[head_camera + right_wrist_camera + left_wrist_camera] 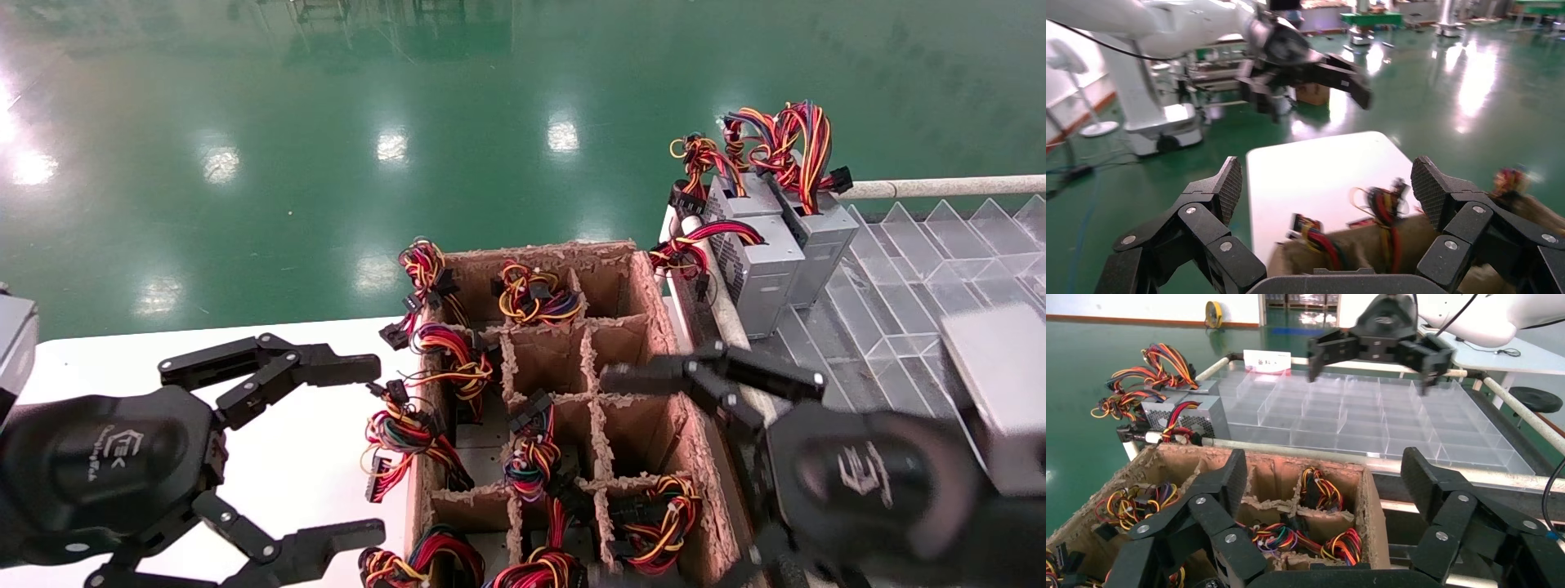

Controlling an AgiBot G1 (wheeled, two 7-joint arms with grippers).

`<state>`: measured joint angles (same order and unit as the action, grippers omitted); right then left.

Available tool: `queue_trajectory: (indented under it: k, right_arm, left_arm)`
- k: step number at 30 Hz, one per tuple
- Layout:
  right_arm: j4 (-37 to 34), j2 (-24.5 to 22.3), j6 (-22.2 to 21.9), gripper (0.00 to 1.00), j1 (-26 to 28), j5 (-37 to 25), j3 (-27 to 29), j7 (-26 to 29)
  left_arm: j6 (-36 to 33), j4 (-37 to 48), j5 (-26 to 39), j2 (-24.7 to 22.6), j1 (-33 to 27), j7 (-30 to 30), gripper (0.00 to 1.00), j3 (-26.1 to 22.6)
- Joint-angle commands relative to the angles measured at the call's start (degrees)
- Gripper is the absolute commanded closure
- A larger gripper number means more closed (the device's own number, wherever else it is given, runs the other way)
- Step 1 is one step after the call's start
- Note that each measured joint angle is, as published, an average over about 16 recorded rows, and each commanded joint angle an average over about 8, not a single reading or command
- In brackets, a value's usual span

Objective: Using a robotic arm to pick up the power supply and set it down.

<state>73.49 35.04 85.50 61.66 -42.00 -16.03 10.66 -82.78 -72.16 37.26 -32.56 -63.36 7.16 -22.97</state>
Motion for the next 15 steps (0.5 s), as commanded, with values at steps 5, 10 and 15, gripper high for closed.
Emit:
queue_trajectory:
  k: [5, 10, 15]
  right_arm:
    - [0.6, -0.3, 1.2, 0.0, -0.6, 1.3, 0.0, 0.3]
    - [0.4, -0.2, 0.9, 0.0, -0.5, 0.9, 0.0, 0.2]
    - [0.3, -0.1, 0.6, 0.0, -0.3, 0.6, 0.0, 0.2]
  left_arm:
    - [0.0, 0.0, 0.0, 0.0, 0.0, 0.0, 0.0, 0.0]
    - [0.0, 0.0, 0.0, 0.0, 0.0, 0.0, 0.0, 0.0]
    - [0.0, 0.0, 0.0, 0.0, 0.0, 0.0, 0.0, 0.0]
